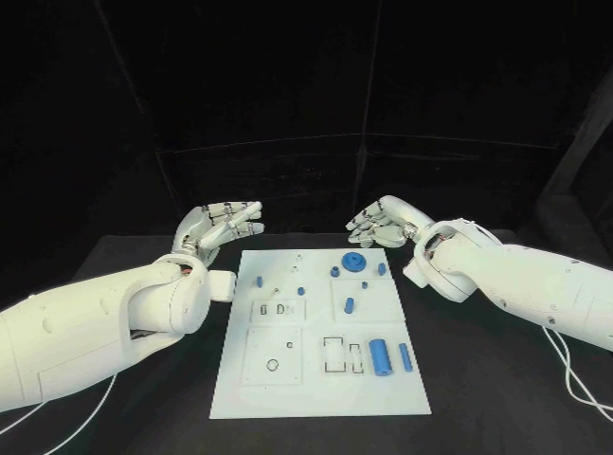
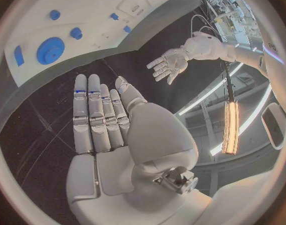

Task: Assemble the parts on the task board

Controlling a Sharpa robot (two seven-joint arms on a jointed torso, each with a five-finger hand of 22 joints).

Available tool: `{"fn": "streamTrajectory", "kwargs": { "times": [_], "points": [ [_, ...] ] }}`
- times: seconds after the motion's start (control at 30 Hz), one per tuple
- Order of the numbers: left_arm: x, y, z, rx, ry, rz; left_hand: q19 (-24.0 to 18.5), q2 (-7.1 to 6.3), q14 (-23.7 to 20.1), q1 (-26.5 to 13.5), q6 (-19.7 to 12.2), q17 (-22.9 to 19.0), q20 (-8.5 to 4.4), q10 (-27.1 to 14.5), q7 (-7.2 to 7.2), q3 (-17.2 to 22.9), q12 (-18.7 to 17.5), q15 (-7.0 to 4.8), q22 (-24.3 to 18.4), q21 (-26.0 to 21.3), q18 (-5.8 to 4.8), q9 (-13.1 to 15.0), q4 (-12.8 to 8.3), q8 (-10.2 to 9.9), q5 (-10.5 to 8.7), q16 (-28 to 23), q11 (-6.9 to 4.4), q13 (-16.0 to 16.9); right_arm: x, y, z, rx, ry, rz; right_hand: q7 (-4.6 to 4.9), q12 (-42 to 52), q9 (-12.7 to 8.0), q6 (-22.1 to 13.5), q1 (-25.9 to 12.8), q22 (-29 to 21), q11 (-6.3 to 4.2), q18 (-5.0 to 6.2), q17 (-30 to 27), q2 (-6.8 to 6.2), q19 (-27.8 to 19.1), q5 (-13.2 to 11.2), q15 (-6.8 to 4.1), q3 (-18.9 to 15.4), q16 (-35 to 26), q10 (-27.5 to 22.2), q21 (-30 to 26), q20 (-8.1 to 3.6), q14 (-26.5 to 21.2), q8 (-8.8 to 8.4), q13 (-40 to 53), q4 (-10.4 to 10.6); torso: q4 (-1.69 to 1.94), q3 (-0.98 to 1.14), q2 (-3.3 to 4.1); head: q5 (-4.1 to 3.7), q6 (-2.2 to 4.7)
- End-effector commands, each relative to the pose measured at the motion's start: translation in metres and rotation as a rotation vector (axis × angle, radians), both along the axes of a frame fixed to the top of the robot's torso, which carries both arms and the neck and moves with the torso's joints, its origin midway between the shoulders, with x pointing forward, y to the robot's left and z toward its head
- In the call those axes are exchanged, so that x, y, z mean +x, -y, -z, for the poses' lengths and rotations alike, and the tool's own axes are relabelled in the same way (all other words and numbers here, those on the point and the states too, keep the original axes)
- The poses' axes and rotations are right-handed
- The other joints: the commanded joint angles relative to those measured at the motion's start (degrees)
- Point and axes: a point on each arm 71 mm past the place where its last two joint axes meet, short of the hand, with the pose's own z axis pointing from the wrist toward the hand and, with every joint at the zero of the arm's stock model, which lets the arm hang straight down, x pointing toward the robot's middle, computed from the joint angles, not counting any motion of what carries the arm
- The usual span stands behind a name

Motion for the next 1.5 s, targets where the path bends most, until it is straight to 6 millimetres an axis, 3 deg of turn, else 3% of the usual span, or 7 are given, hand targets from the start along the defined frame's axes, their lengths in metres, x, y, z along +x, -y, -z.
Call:
{"fn": "streamTrajectory", "kwargs": {
  "times": [0.03,0.1,0.33,0.47,0.77,1.13,1.5],
  "points": [
    [-0.007,0.005,-0.007,0.0,0.044,0.049,0.5,-0.03,0.4,0.6,0.4,0.1,0.0,0.5,0.02,0.0,-0.5,0.05,-0.2,-0.3,0.91,-0.2,-0.6,-0.4,-0.14,-0.4,0.02,-0.2,0.001,-0.007,-0.002,-0.231,0.057,-0.035,-0.79,-1.1,0.0,3.2,0.5,3.9,-1.68,0.52,3.9,-1.54,7.4,0.7,-2.95,0.8,5.8,4.7,7.8,-3.55,10.1,-0.12,0.1,-1.5,0.6,-0.18,1.36,-0.4,0.38],
    [-0.012,0.008,-0.009,-0.005,0.049,0.067,0.7,-0.02,0.4,0.7,0.5,0.1,-0.02,0.5,0.01,0.1,-0.7,0.06,-0.2,-0.3,0.9,-0.3,-0.7,-0.5,-0.14,-0.6,0.02,-0.2,0.004,-0.011,-0.004,-0.293,0.072,-0.041,-0.83,-2.0,-0.1,3.0,-0.5,5.3,-2.0,0.47,6.2,-1.93,8.3,0.1,-3.31,0.9,8.8,4.7,10.2,-4.07,12.1,-0.76,0.0,-1.3,0.96,-0.18,2.01,-0.65,0.7],
    [-0.021,0.016,-0.013,-0.02,0.049,0.108,1.0,-0.02,0.5,0.7,0.5,0.1,-0.04,0.4,0.07,0.1,-1.1,0.08,-0.4,-0.5,0.88,-0.4,-0.8,-0.8,-0.14,-0.9,0.08,-0.4,0.009,-0.019,-0.01,-0.428,0.099,-0.049,-0.78,-2.6,0.0,1.7,-2.6,8.3,-1.5,0.43,12.4,-2.52,9.5,-0.6,-3.08,1.1,17.6,1.4,15.3,-4.49,13.1,-1.81,-0.1,-1.0,1.71,-0.22,3.55,-1.35,1.13],
    [-0.025,0.019,-0.014,-0.029,0.046,0.127,1.6,-0.11,0.6,0.8,0.5,0.2,-0.08,0.4,0.15,0.2,-1.5,0.09,-0.5,-0.6,0.88,-0.6,-1.1,-1.1,-0.14,-1.3,0.15,-0.5,0.01,-0.023,-0.013,-0.475,0.108,-0.058,-0.94,-2.3,0.0,1.2,-3.2,10.4,-1.34,0.51,16.9,-2.78,9.8,-0.9,-3.0,1.4,24.0,0.0,18.8,-4.49,12.5,-1.79,0.1,-0.9,1.78,-0.27,4.4,-1.56,1.37],
    [-0.032,0.027,-0.018,-0.046,0.04,0.161,2.0,-0.17,0.7,0.9,0.5,0.3,-0.11,0.3,0.3,0.3,-1.9,0.11,-0.6,-0.7,0.87,-0.7,-1.3,-1.4,-0.14,-1.6,0.24,-0.6,0.009,-0.032,-0.015,-0.56,0.098,-0.091,-1.33,-2.1,0.0,-0.1,-3.3,14.6,-1.34,0.49,33.4,-3.06,8.1,-0.8,-2.75,2.7,40.9,-1.2,25.3,-4.06,12.3,-1.78,0.1,-1.0,1.74,-0.28,5.85,-1.94,1.89],
    [-0.035,0.029,-0.02,-0.053,0.038,0.177,2.1,-0.16,0.7,1.0,0.5,0.3,-0.11,0.3,0.35,0.4,-2.1,0.13,-0.7,-0.7,0.86,-0.8,-1.4,-1.6,-0.14,-1.7,0.28,-0.6,0.01,-0.037,-0.013,-0.595,0.082,-0.108,-1.29,-2.1,0.0,-0.4,-3.3,16.7,-1.28,0.58,39.4,-3.45,6.7,-0.8,-2.58,3.4,46.6,-1.8,28.6,-3.78,11.9,-1.79,0.1,-0.9,2.08,-0.21,6.95,-2.13,2.16],
    [-0.034,0.029,-0.021,-0.054,0.035,0.181,2.2,-0.14,0.7,1.0,0.5,0.3,-0.11,0.3,0.37,0.4,-2.1,0.13,-0.7,-0.7,0.86,-0.8,-1.4,-1.6,-0.14,-1.8,0.29,-0.6,0.011,-0.042,-0.011,-0.604,0.072,-0.127,-1.22,-1.7,0.1,0.0,-3.2,21.9,-1.28,0.03,43.9,-2.93,7.3,-0.7,-2.55,4.5,51.0,-1.2,33.4,-3.62,12.1,-1.61,0.2,-0.8,2.16,-0.13,7.33,-2.09,1.89]
  ]
}}
